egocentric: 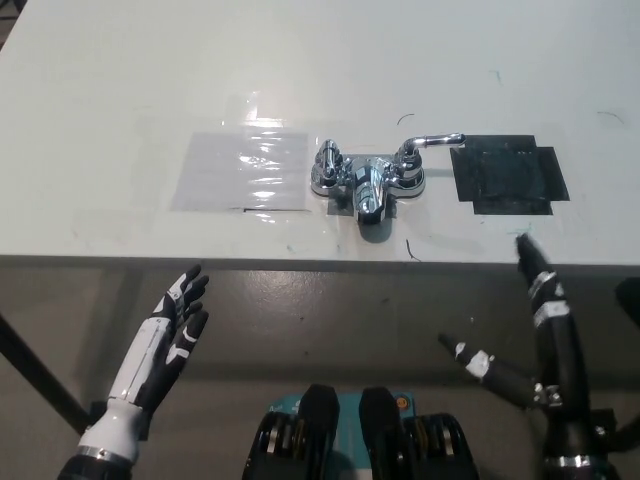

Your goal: The faucet is at the center of the desk and the robot turn off the faucet by turning the right faucet handle using the right hand

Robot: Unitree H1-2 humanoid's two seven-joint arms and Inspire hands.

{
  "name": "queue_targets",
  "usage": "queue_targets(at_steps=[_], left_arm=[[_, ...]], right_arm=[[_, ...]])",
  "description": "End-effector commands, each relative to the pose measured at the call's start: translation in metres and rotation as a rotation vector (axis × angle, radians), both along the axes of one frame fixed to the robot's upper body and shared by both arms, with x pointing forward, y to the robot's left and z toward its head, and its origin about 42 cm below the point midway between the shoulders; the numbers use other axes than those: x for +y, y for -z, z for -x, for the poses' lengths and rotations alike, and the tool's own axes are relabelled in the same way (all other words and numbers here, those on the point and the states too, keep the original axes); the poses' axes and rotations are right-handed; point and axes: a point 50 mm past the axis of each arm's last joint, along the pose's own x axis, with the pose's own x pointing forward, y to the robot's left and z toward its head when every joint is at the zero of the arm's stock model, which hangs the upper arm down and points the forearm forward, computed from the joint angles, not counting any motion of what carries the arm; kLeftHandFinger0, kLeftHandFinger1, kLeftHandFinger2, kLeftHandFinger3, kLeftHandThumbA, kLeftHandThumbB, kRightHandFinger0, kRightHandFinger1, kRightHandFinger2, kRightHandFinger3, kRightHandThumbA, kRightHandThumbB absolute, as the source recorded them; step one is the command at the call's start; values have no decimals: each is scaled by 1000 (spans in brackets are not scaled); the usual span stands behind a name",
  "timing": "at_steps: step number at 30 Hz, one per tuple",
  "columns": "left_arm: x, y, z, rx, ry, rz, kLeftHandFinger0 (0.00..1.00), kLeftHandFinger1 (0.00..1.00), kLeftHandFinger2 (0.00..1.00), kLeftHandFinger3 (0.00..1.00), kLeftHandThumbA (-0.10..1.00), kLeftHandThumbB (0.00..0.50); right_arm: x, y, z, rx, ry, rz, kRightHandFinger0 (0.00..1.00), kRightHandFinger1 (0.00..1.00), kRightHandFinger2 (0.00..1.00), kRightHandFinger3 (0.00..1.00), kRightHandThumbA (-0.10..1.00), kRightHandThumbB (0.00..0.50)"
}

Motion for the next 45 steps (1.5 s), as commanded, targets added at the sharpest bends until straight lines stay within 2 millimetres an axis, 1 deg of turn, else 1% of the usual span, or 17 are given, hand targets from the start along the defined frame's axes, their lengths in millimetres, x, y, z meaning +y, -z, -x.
queue_targets(at_steps=[1, 3, 5, 6, 7, 8, 9, 13, 15, 18, 21, 23, 31, 33, 35, 38, 45], left_arm=[[-7, -16, -1, -99, 40, 4, 1000, 1000, 1000, 1000, 913, 184], [-6, -16, 0, -92, 36, 8, 1000, 1000, 1000, 1000, 908, 189], [-5, -16, 0, -91, 32, 8, 1000, 1000, 1000, 1000, 908, 189], [-5, -16, 0, -92, 30, 8, 1000, 1000, 1000, 1000, 908, 189], [-5, -16, 0, -93, 30, 12, 1000, 1000, 1000, 1000, 906, 189], [-6, -15, 0, -93, 32, 15, 1000, 1000, 1000, 1000, 904, 189], [-7, -15, 0, -94, 36, 17, 1000, 1000, 1000, 1000, 903, 191], [-7, -16, -1, -89, 39, 8, 1000, 1000, 1000, 1000, 908, 193], [-7, -17, -2, -92, 38, 7, 1000, 1000, 1000, 1000, 908, 185], [-7, -15, 0, -85, 35, 5, 1000, 1000, 1000, 1000, 913, 193], [-7, -14, 1, -83, 36, 3, 1000, 1000, 1000, 1000, 913, 189], [-7, -14, 1, -84, 36, 4, 1000, 1000, 1000, 1000, 904, 184], [-6, -13, 1, -85, 34, 10, 1000, 1000, 1000, 1000, 894, 177], [-6, -14, 0, -86, 34, 6, 1000, 1000, 1000, 1000, 889, 174], [-5, -14, 1, -85, 34, 3, 1000, 1000, 1000, 1000, 887, 169], [-6, -13, 2, -82, 34, 0, 1000, 1000, 1000, 1000, 882, 167], [-7, -11, 4, -79, 35, -9, 1000, 1000, 1000, 1000, 870, 154]], right_arm=[[-11, -53, -13, -216, -25, -19, 1000, 1000, 1000, 1000, 1000, 204], [-17, -71, -22, -227, -40, 2, 1000, 1000, 1000, 1000, 1000, 208], [-22, -91, -32, -247, -54, 37, 1000, 1000, 1000, 1000, 1000, 179], [-24, -96, -36, -254, -55, 57, 1000, 1000, 1000, 1000, 1000, 181], [-30, -111, -48, -268, -59, 93, 1000, 1000, 1000, 1000, 1000, 186], [-34, -118, -55, -265, -74, 88, 1000, 1000, 1000, 1000, 1000, 209], [-41, -135, -76, -245, -110, 62, 1000, 1000, 1000, 1000, 1000, 232], [-53, -171, -123, -197, -160, 112, 1000, 1000, 1000, 1000, 1000, 229], [-53, -186, -142, -164, -191, 128, 1000, 1000, 1000, 1000, 1000, 210], [-48, -208, -176, -95, -225, 153, 1000, 1000, 1000, 1000, 1000, 210], [-43, -222, -208, -16, -270, 194, 1000, 1000, 1000, 1000, 1000, 269], [-40, -229, -226, 35, -301, 194, 1000, 1000, 1000, 1000, 1000, 310], [-22, -229, -284, 280, -415, 163, 1000, 1000, 1000, 1000, 1000, 297], [-18, -225, -291, 348, -428, 151, 1000, 1000, 1000, 1000, 1000, 332], [-16, -222, -294, 385, -436, 156, 1000, 1000, 1000, 1000, 1000, 337], [-12, -216, -299, 429, -402, 251, 1000, 1000, 1000, 1000, 1000, 379], [-15, -203, -303, 490, -361, 367, 1000, 1000, 1000, 1000, 1000, 373]])
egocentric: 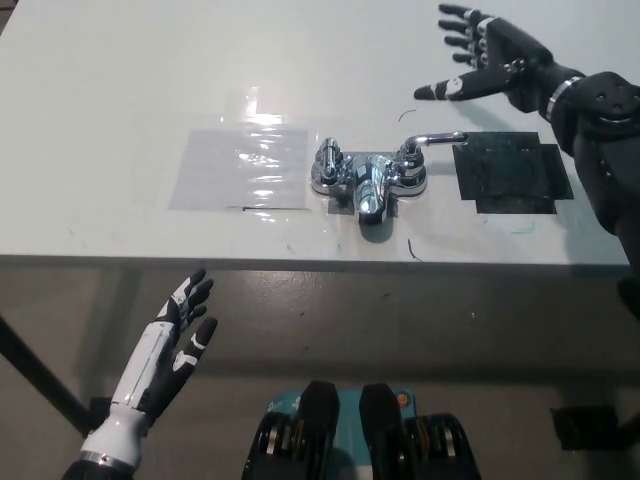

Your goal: The faucet is at the center of the desk and the robot turn off the faucet by turning the right faucet handle using the right hand

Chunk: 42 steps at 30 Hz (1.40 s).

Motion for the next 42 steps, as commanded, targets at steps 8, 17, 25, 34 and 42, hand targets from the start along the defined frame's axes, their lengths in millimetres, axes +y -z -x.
queue_targets(at_steps=[8, 17, 25, 34, 42], left_arm=[[-5, -13, 0, -75, 27, -12, 1000, 1000, 1000, 1000, 879, 160], [-5, -13, 1, -70, 29, -16, 1000, 1000, 1000, 1000, 886, 162], [-6, -11, -1, -69, 38, -12, 1000, 1000, 1000, 1000, 875, 160], [-6, -13, -1, -71, 41, -17, 1000, 1000, 1000, 1000, 871, 165], [-5, -14, -1, -68, 45, -22, 1000, 1000, 1000, 1000, 870, 165]], right_arm=[[3, -31, -7, -69, -52, 171, 1000, 1000, 1000, 1000, 1000, 378], [-7, -12, -6, -25, -31, 327, 1000, 1000, 1000, 1000, 1000, 374], [-7, -16, -6, 0, -36, 251, 1000, 1000, 1000, 1000, 1000, 410], [9, -14, -5, 98, -86, -13, 1000, 1000, 1000, 1000, 1000, 425], [15, -8, -2, 130, -123, -205, 1000, 1000, 1000, 1000, 1000, 415]])
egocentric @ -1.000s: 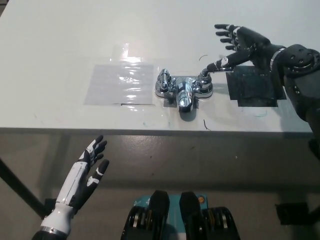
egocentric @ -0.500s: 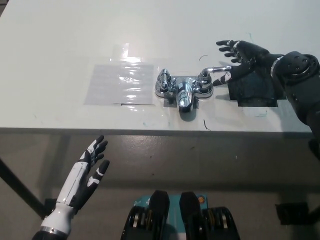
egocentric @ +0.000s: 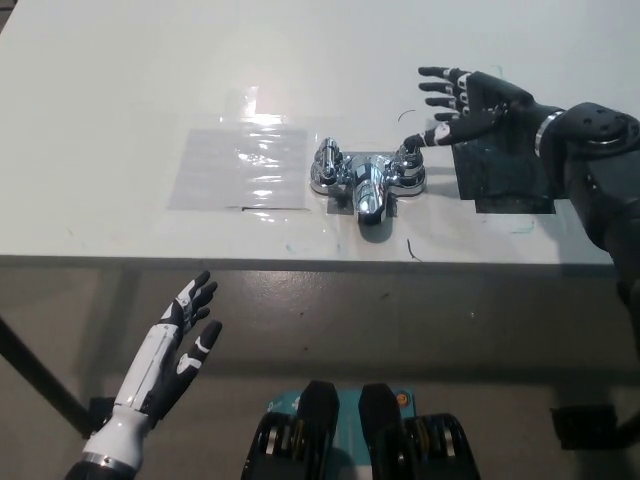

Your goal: The faucet is at the center of the desk and the robot turn off the faucet by turning the right faucet handle using the right hand

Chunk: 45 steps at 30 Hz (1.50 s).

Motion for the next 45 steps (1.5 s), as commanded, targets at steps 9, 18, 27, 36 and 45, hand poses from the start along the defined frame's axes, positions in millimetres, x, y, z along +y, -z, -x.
queue_targets(at_steps=[9, 18, 27, 36, 45], left_arm=[[-3, -17, -4, -79, 43, -5, 1000, 1000, 1000, 1000, 878, 172], [-2, -17, -5, -72, 53, 10, 1000, 1000, 1000, 1000, 883, 197], [-2, -15, -3, -70, 57, 5, 1000, 1000, 1000, 1000, 892, 204], [-3, -17, -4, -76, 70, 0, 1000, 1000, 1000, 1000, 886, 200], [-3, -19, -5, -66, 67, -2, 1000, 1000, 1000, 1000, 884, 213]], right_arm=[[6, -21, -5, -12, -13, -80, 1000, 1000, 1000, 1000, 1000, 424], [-12, -8, -2, -2, 25, -6, 1000, 1000, 1000, 1000, 1000, 391], [-18, -18, -5, -28, 31, 41, 1000, 1000, 1000, 1000, 1000, 389], [-15, -22, -5, -26, 29, 8, 1000, 1000, 1000, 1000, 1000, 388], [-7, -23, -5, -9, 14, -63, 1000, 1000, 1000, 1000, 1000, 411]])
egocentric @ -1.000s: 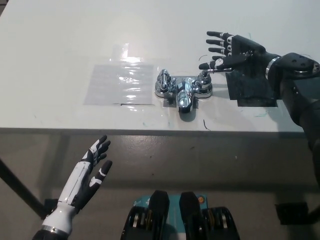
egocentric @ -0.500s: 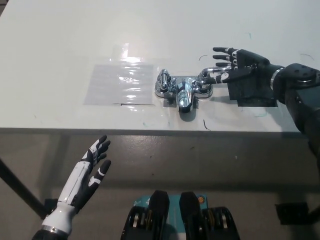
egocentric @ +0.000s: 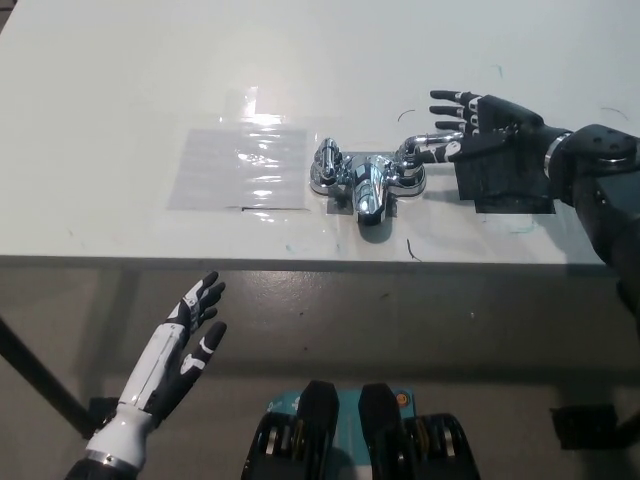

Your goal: The faucet is at the center of the desk and the robot turn off the faucet by turning the right faucet handle using the right hand

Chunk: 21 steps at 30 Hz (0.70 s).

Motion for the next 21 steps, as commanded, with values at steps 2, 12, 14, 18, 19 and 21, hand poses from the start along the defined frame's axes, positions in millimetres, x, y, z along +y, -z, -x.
queue_targets(at_steps=[2, 12, 14, 18, 19, 21], left_arm=[[-1, -17, -3, -68, 32, -2, 1000, 1000, 1000, 1000, 886, 211], [-1, -18, -4, -63, 32, -4, 1000, 1000, 1000, 1000, 873, 223], [-1, -18, -4, -55, 31, 5, 1000, 1000, 1000, 1000, 865, 229], [-1, -17, -3, -63, 33, -4, 1000, 1000, 1000, 1000, 859, 217], [-1, -17, -3, -63, 33, -3, 1000, 1000, 1000, 1000, 857, 217], [-1, -17, -3, -57, 31, -3, 1000, 1000, 1000, 1000, 851, 222]], right_arm=[[11, -43, -11, -76, -23, -63, 1000, 1000, 1000, 1000, 1000, 408], [29, -15, -3, -31, -113, -6, 1000, 1000, 1000, 1000, 1000, 453], [34, -9, 0, -20, -155, 10, 1000, 1000, 1000, 1000, 1000, 439], [43, 12, 9, 48, -236, 35, 1000, 1000, 1000, 1000, 1000, 448], [43, 16, 10, 59, -243, 42, 1000, 1000, 1000, 1000, 1000, 448], [44, 23, 13, 68, -263, 64, 1000, 1000, 1000, 1000, 1000, 445]])
